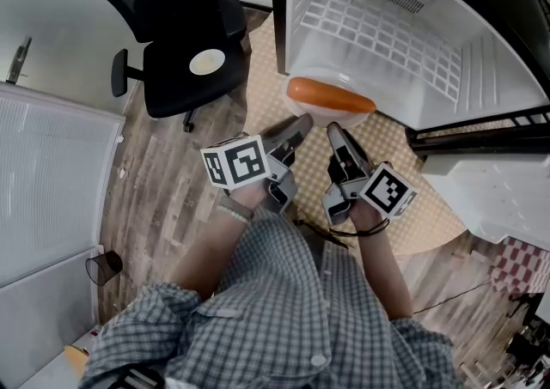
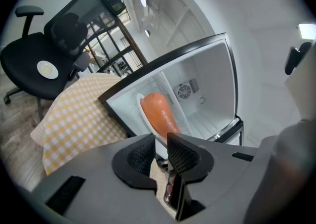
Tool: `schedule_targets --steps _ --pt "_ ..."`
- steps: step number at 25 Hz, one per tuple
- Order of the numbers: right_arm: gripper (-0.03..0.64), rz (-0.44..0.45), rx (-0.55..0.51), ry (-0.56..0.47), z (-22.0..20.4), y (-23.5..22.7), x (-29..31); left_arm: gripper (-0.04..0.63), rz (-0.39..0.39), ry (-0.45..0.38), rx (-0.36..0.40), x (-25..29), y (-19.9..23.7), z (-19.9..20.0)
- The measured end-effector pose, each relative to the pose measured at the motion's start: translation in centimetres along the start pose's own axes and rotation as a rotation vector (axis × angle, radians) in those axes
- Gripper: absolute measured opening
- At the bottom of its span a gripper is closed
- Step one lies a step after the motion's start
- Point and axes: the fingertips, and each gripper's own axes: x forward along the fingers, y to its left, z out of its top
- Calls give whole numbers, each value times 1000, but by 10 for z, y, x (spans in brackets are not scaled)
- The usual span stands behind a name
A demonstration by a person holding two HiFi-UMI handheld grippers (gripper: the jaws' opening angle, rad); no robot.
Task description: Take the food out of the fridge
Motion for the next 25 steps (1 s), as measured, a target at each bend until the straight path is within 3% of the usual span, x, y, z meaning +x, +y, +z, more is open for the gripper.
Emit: schedule_targets --steps 12,25 --pt "59 -30 109 105 -53 -35 19 78 131 58 -61 -16 59 -29" --pt "61 -144 199 176 -89 -83 26 84 221 152 -132 -12 109 -63"
